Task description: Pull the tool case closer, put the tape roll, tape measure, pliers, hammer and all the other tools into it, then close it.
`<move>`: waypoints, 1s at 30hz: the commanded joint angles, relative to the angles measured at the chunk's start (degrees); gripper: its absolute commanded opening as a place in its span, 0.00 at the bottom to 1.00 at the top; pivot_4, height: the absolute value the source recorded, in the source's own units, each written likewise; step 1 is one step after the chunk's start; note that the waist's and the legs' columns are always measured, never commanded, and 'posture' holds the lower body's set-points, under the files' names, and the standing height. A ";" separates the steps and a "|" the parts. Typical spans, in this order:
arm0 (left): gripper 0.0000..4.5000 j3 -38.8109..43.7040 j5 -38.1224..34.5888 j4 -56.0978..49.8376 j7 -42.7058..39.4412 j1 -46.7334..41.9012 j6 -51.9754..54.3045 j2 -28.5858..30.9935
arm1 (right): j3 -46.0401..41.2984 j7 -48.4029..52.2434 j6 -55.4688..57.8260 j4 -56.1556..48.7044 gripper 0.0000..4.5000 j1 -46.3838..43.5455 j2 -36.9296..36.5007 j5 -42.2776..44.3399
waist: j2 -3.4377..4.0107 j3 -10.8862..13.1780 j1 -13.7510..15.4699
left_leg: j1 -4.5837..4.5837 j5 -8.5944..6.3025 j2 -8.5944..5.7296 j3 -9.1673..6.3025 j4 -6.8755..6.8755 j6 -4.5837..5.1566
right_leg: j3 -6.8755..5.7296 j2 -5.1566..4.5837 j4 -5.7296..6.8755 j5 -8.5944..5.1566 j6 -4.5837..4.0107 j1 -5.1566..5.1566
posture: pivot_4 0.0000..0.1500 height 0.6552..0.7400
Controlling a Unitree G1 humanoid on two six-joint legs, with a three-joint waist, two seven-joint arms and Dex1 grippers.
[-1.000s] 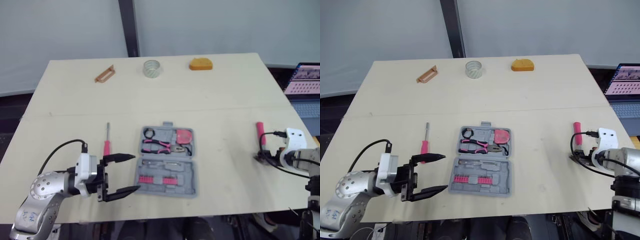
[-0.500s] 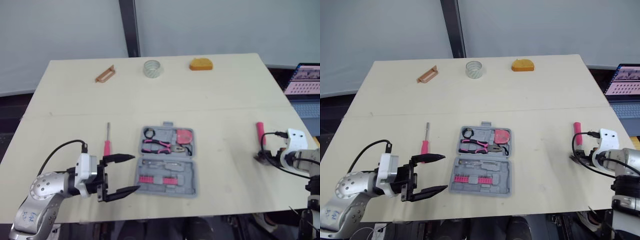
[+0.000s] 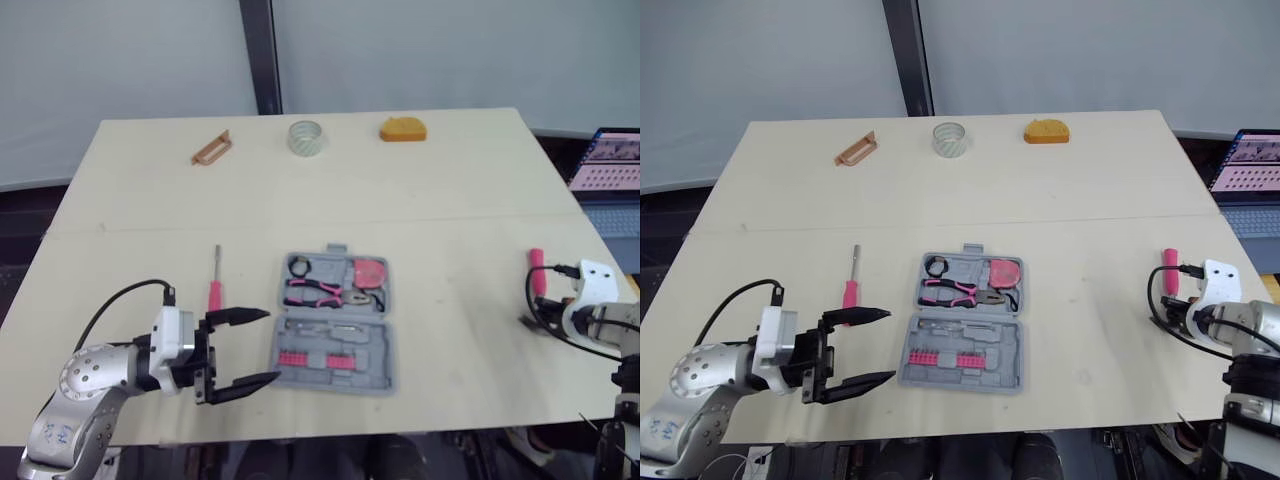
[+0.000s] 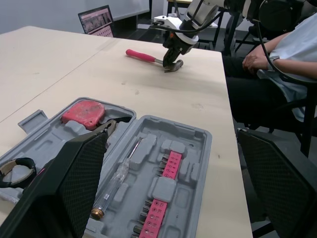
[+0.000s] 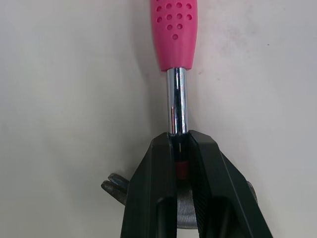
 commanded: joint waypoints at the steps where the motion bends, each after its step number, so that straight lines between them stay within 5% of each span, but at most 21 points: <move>1: 1.00 1.14 -0.71 -1.65 -0.19 0.21 -0.29 0.55 | -1.21 -0.89 0.82 -0.35 0.00 1.80 0.66 -0.55 | -0.01 0.00 -0.01 | 0.00 0.00 0.00 0.00 0.00 0.00 | 0.00 0.00 0.00 0.00 0.00 0.00 | 1.00 1.00; 8: 1.00 2.78 -1.10 0.50 -1.50 0.60 -0.49 1.11 | 0.47 1.79 4.16 -9.25 0.00 2.45 -0.96 0.98 | 0.00 0.00 -0.19 | 0.01 0.00 0.00 0.00 -0.03 0.00 | 0.01 0.00 0.00 0.00 0.00 -0.01 | 1.00 1.00; 16: 1.00 6.89 -1.22 6.74 -5.46 -0.83 -1.32 4.01 | 14.32 13.56 17.95 -32.26 0.00 1.58 -16.12 9.46 | 0.25 0.16 -0.22 | -0.15 0.01 0.01 0.47 -0.12 0.02 | 0.54 0.00 0.29 0.00 0.00 -0.70 | 1.00 1.00; 30: 1.00 9.58 -0.05 11.01 -11.39 0.74 -3.50 7.71 | 37.67 21.05 24.03 -54.27 0.00 -21.84 -20.88 31.18 | 0.05 0.31 -0.38 | -0.27 0.00 0.07 0.57 -0.05 0.02 | 0.65 0.04 0.39 0.00 0.00 -0.92 | 1.00 1.00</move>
